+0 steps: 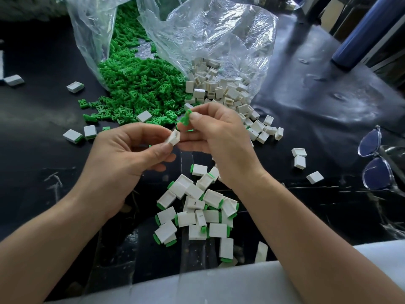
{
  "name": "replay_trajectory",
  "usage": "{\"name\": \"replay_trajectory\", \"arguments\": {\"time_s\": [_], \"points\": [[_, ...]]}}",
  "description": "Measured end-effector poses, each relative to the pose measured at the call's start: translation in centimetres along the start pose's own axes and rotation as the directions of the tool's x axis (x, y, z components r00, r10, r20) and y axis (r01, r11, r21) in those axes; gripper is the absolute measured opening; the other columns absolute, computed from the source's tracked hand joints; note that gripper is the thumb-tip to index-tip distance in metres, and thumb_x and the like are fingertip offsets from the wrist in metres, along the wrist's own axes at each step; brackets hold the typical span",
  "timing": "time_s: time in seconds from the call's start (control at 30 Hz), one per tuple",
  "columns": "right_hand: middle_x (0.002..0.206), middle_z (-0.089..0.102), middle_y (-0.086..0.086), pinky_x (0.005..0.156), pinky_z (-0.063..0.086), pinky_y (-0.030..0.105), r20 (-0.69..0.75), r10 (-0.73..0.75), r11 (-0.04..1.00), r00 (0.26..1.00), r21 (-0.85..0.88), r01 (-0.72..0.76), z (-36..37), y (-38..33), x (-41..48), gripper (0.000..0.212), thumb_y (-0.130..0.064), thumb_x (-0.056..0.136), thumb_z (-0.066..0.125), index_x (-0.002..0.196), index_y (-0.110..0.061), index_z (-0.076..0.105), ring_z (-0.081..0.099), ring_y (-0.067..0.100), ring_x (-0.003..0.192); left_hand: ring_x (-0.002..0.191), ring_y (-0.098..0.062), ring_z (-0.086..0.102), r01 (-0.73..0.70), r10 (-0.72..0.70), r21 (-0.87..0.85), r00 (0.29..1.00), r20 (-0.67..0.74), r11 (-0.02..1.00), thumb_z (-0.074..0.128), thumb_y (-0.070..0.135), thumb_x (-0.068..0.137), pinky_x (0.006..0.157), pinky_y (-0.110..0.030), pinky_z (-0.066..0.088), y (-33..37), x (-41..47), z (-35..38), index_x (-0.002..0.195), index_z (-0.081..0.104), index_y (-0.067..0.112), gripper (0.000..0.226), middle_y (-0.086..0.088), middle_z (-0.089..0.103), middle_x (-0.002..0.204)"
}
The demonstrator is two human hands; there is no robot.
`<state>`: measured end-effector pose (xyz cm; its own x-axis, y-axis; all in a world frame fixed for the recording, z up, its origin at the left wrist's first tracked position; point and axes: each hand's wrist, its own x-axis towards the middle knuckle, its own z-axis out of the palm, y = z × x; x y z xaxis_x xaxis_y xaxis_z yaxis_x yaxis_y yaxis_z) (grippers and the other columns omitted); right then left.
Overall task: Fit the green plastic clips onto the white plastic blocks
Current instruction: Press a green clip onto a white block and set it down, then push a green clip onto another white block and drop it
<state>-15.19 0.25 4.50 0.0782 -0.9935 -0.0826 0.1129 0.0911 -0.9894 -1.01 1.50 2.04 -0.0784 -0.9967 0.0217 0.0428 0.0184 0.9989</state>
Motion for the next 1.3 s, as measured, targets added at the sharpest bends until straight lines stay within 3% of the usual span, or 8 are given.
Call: {"name": "replay_trajectory", "arguments": {"time_s": [0.23, 0.43, 0.53, 0.63, 0.87, 1.03, 1.2, 1.3], "points": [[0.068, 0.060, 0.006, 0.050, 0.053, 0.023, -0.022, 0.006, 1.000, 1.000, -0.022, -0.007, -0.6, -0.1, 0.2, 0.017, 0.000, 0.089, 0.051, 0.076, -0.011, 0.053, 0.061, 0.014, 0.053, 0.058, -0.010, 0.067, -0.002, 0.001, -0.037, 1.000, -0.004, 0.999, 0.069, 0.012, 0.050, 0.051, -0.017, 0.052, 0.0, 0.1, 0.1, 0.078, 0.064, 0.016, 0.028, 0.005, 0.068, 0.064], [0.075, 0.056, 0.003, 0.063, 0.054, 0.019, 0.043, -0.090, 0.989, 0.995, -0.116, 0.094, -0.6, 0.1, 0.1, 0.022, 0.004, 0.090, 0.048, 0.095, -0.015, 0.059, 0.060, 0.009, 0.062, 0.065, -0.014, 0.070, 0.021, -0.020, -0.108, 1.000, 0.011, 0.994, 0.067, 0.013, 0.054, 0.056, -0.018, 0.053, 0.1, -0.1, 0.1, 0.068, 0.071, 0.018, 0.016, -0.002, 0.071, 0.068], [0.081, 0.059, 0.004, 0.062, 0.053, 0.016, 0.078, -0.091, 0.982, 0.993, -0.162, 0.102, -0.4, 0.1, 0.0, 0.028, 0.004, 0.092, 0.045, 0.085, -0.017, 0.063, 0.060, 0.007, 0.062, 0.064, -0.013, 0.069, 0.037, -0.035, -0.089, 0.999, 0.023, 0.995, 0.066, 0.011, 0.059, 0.056, -0.017, 0.053, 0.1, -0.1, 0.0, 0.078, 0.067, 0.011, 0.019, -0.004, 0.071, 0.069], [0.075, 0.059, 0.004, 0.058, 0.053, 0.018, 0.071, -0.079, 0.985, 0.994, -0.150, 0.089, -0.4, 0.1, 0.0, 0.023, 0.002, 0.091, 0.050, 0.081, -0.016, 0.059, 0.061, 0.006, 0.058, 0.064, -0.014, 0.070, 0.053, -0.051, -0.102, 0.999, 0.020, 0.993, 0.066, 0.013, 0.061, 0.056, -0.018, 0.053, 0.0, 0.1, 0.0, 0.080, 0.065, 0.006, 0.020, -0.006, 0.071, 0.070], [0.067, 0.061, 0.000, 0.057, 0.053, 0.020, 0.102, -0.136, 0.930, 0.985, -0.329, 0.163, -0.9, 0.1, 0.0, 0.017, -0.005, 0.089, 0.057, 0.079, -0.019, 0.059, 0.061, 0.008, 0.057, 0.065, -0.016, 0.070, 0.047, -0.048, -0.123, 0.999, -0.003, 0.991, 0.067, 0.021, 0.059, 0.056, -0.019, 0.054, 0.1, 0.2, -0.1, 0.077, 0.062, 0.009, 0.022, -0.003, 0.071, 0.070], [0.063, 0.058, -0.008, 0.053, 0.046, 0.013, 0.174, -0.134, 0.884, 0.976, -0.424, 0.197, -0.5, 0.6, 0.0, 0.026, -0.003, 0.087, 0.059, 0.072, -0.025, 0.057, 0.058, 0.004, 0.055, 0.064, -0.017, 0.070, 0.030, -0.029, -0.097, 0.999, 0.013, 0.995, 0.067, 0.020, 0.061, 0.056, -0.019, 0.053, -0.1, 0.1, -0.2, 0.077, 0.064, 0.011, 0.018, -0.005, 0.072, 0.069], [0.063, 0.058, -0.010, 0.060, 0.053, 0.022, 0.211, -0.131, 0.833, 0.969, -0.507, 0.223, -0.8, 0.8, 0.1, 0.024, -0.004, 0.087, 0.060, 0.073, -0.025, 0.058, 0.061, 0.007, 0.060, 0.061, -0.013, 0.069, -0.020, 0.020, 0.015, 1.000, 0.003, 1.000, 0.066, 0.018, 0.065, 0.054, -0.017, 0.053, -0.2, 0.0, -0.1, 0.078, 0.064, 0.009, 0.016, -0.002, 0.071, 0.067], [0.065, 0.059, -0.008, 0.059, 0.054, 0.022, 0.213, -0.099, 0.858, 0.972, -0.477, 0.191, -0.9, 0.7, 0.1, 0.019, -0.003, 0.088, 0.057, 0.082, -0.021, 0.059, 0.061, 0.005, 0.058, 0.061, -0.012, 0.069, -0.023, 0.023, 0.007, 1.000, 0.002, 1.000, 0.065, 0.018, 0.066, 0.054, -0.017, 0.052, -0.1, 0.0, -0.1, 0.078, 0.064, 0.010, 0.015, -0.001, 0.071, 0.067]]}}
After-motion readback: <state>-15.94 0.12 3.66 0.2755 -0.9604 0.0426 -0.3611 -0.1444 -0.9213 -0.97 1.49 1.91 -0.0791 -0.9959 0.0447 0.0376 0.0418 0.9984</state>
